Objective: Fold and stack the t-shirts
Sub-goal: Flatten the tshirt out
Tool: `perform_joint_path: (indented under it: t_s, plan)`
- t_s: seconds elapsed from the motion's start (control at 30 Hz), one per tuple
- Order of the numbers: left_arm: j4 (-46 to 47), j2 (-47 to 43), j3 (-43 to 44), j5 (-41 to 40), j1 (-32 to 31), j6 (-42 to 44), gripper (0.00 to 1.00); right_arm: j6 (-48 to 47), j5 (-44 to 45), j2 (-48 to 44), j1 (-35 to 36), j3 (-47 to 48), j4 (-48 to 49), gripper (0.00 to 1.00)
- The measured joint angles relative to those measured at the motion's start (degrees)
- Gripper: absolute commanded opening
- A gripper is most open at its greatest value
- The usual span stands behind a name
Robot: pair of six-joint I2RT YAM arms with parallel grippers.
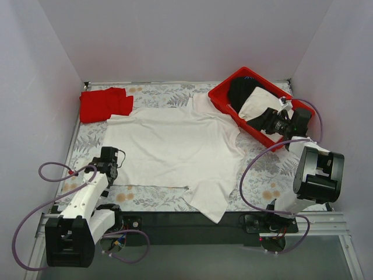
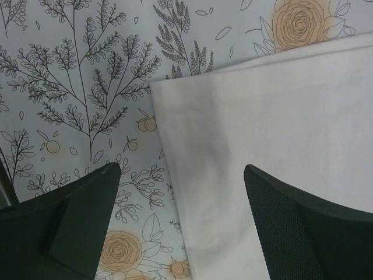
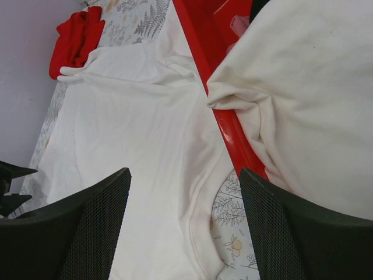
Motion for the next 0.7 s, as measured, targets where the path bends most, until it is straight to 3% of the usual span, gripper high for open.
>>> perform_joint_path:
  t_s: [0.5, 0.67, 0.7]
  plan:
    - [11.74, 3.30, -3.52, 0.66, 8.00, 0.26, 0.64, 1.27, -0.70, 0.00, -2.71, -1.88, 2.25, 0.68]
    - [13.44, 3.13, -4.26, 0.68, 8.46, 0.17, 0.44, 1.44, -1.11, 0.00, -3.19, -2.10, 2.75, 0.68]
    - [13.68, 3.02, -4.46, 0.85, 8.52, 0.11, 0.36, 1.51, -1.16, 0.02, -3.23, -2.19, 2.75, 0.68]
